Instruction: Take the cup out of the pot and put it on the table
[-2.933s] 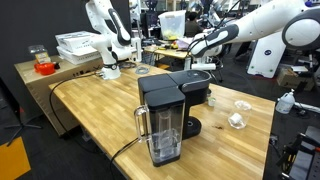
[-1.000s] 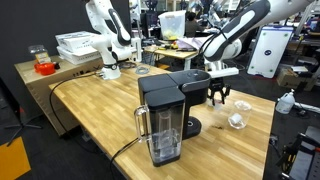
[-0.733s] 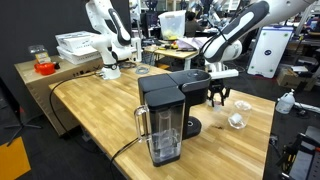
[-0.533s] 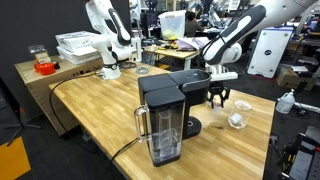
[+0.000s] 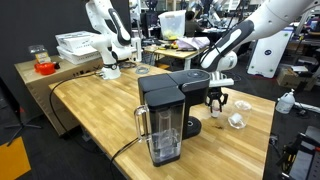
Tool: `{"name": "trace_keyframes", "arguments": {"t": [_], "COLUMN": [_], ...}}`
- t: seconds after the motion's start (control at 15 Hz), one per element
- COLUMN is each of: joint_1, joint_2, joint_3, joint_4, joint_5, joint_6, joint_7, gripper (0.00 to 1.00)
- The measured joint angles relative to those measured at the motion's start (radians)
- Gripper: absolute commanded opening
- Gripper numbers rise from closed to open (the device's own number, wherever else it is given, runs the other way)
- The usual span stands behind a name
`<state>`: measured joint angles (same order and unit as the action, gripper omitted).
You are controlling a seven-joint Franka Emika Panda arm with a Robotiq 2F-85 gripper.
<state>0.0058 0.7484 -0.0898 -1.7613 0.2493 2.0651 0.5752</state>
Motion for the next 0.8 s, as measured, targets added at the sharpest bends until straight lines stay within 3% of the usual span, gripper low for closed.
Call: {"name": "trace_keyframes", "arguments": {"t": [0.27,0.33,0.4,0.53,0.8], "joint_1": [0.000,0.000,0.000,0.000,0.000], "joint_2": [0.001,-0.003,-0.009,-0.022,-0.029], "joint_3": [0.000,-0.001,-0.002,-0.006,-0.006], "joint_4": [0.016,0.018,0.018,0.017,0.010], "joint_5": [0.000,0.000,0.000,0.000,0.000], "joint_6": [0.002,0.002,0.002,0.001,0.001], "joint_7": [0.001,0.001,0.001,0.001,0.001], "gripper": [0.99,1.00,0.90,1.00,1.00]}}
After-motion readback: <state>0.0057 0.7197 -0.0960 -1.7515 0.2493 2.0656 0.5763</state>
